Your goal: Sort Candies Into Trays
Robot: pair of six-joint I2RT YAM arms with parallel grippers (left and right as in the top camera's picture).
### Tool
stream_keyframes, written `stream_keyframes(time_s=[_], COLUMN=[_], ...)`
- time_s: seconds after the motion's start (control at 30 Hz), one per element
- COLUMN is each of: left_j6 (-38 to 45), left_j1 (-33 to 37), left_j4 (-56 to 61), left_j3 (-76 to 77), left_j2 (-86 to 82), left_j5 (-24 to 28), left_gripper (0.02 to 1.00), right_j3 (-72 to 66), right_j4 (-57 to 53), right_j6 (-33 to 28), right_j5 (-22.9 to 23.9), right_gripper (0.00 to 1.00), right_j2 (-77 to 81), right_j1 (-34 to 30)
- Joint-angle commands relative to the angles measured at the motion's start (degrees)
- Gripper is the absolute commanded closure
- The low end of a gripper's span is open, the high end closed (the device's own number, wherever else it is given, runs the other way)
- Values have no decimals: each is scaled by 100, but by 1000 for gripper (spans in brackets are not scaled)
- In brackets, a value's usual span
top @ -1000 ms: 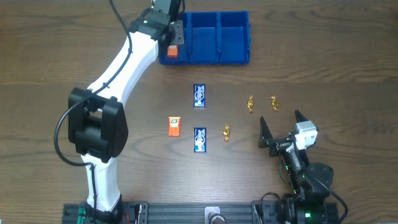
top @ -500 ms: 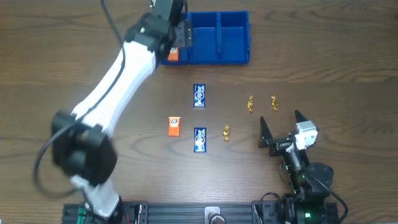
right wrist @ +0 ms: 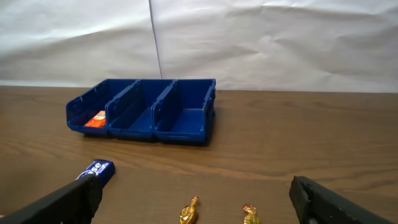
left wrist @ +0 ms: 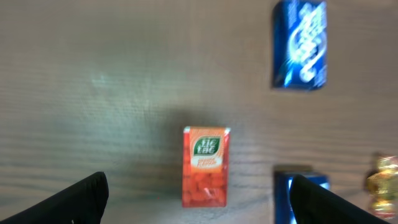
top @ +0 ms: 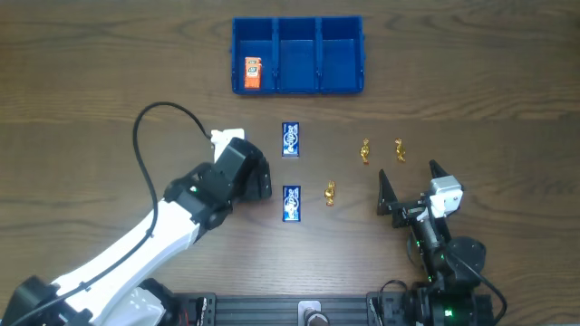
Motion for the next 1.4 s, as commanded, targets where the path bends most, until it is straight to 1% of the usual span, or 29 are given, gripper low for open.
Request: stream_keyframes(time_s=[0.03,0.23,0.37,0.47,0.5,0.53,0.73,0.87,1.0,1.07,1.2,1.27,1.4], left_j6=[-313,-332,-367,-374,-372,-376,-435,-485,-522,-540,-590,-590,-551], left_j1=[-17,-28,-155,-269,-321,-409,-435,-437,-435,-435,-435,-433,-387], left_j4=[363,616,752,717,645,315,170,136,131,136,142,144,92], left_j3=[-114,-114,-94,28,116,378,540,540,540,540,540,540,691], left_j2=[483,1115,1390,1655,1766,1952,2057,2107,2146,2146,2146,2138,1825], left_j5=[173,308,315,221,136,-50,-96,-170,-184,-201,-201,-203,-442], left_gripper=[84,91,93,102,106,121,130,233,402,518,673,720,737], right_j3=[-11,-11,-11,-11,-11,-11,-11,-11,-11,-11,-11,-11,-11], right_j4=[-13,-13,-13,-13,-13,-13,-13,-13,-13,-13,-13,-13,-13], right_j6=[46,46,46,46,46,46,44,46,46,46,46,46,44], right_j5=[-48,-48,-48,-48,-48,-48,-48,-48,-48,-48,-48,-48,-48], right_gripper=[3,1,3,1,3,3,3,3,3,3,3,3,3], right_j2=[-39,-39,-39,-39,-39,-39,-39,-39,-39,-39,-39,-39,-39], right_j1=[31,31,31,31,31,31,31,31,28,31,31,31,31])
